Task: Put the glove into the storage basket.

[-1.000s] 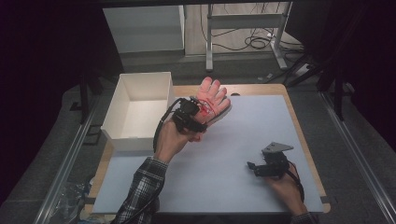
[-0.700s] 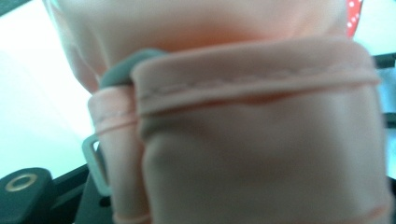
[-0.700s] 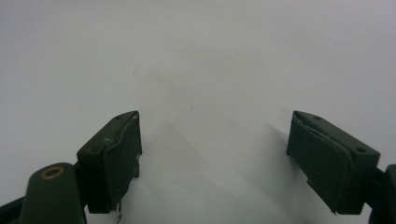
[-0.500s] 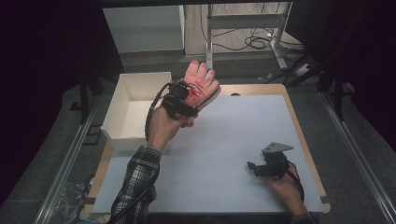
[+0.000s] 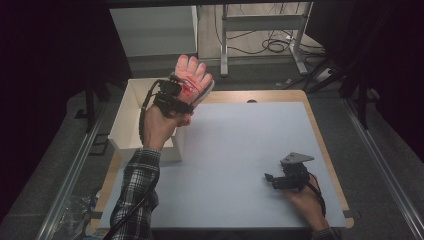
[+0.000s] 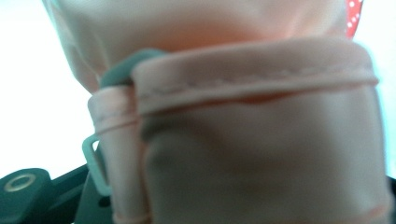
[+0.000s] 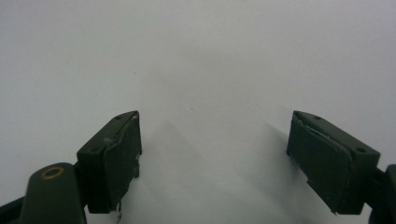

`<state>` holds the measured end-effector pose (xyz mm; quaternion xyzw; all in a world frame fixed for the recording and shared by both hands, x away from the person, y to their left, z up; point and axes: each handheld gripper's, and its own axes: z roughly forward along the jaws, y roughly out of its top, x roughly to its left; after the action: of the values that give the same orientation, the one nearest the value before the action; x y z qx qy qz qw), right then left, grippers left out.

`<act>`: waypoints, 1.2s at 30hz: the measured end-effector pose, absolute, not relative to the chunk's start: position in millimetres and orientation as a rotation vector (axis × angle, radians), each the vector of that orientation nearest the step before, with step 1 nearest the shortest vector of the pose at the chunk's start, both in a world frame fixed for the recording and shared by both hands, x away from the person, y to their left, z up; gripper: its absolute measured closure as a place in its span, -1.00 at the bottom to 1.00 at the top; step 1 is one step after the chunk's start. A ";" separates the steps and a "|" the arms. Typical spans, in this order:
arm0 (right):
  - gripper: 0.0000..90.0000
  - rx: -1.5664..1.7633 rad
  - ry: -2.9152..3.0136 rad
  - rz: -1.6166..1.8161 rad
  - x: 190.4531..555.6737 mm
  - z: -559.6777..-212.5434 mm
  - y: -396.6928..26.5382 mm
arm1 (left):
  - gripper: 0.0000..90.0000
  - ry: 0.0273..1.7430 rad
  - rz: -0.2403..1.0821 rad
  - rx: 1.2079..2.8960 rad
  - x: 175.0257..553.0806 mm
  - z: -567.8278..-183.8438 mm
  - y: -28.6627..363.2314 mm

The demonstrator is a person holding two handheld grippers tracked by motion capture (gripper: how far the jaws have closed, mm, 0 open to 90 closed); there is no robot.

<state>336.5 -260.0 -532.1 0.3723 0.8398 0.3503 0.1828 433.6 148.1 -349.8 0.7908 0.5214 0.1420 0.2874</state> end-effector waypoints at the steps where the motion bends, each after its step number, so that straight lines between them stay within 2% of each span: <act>1: -0.60 1.051 2.370 0.989 336.5 -532.1 -260.0 | 0.08 1.404 0.383 2.104 433.6 -349.4 151.7; 12: -0.60 1.050 2.370 0.988 336.5 -532.1 -260.0 | 0.08 1.528 0.431 2.037 433.2 -355.0 186.0; 21: -0.60 1.049 2.369 0.988 336.5 -532.1 -260.0 | 0.08 1.641 0.461 1.982 432.5 -373.7 218.8; 36: -0.60 1.048 2.369 0.987 336.5 -532.1 -260.0 | 0.06 1.742 0.445 1.931 443.9 -426.1 228.9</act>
<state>336.5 -260.0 -532.1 0.3718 0.8400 0.3499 0.1837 443.9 228.9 -426.1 0.7088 0.6395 0.1632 0.2492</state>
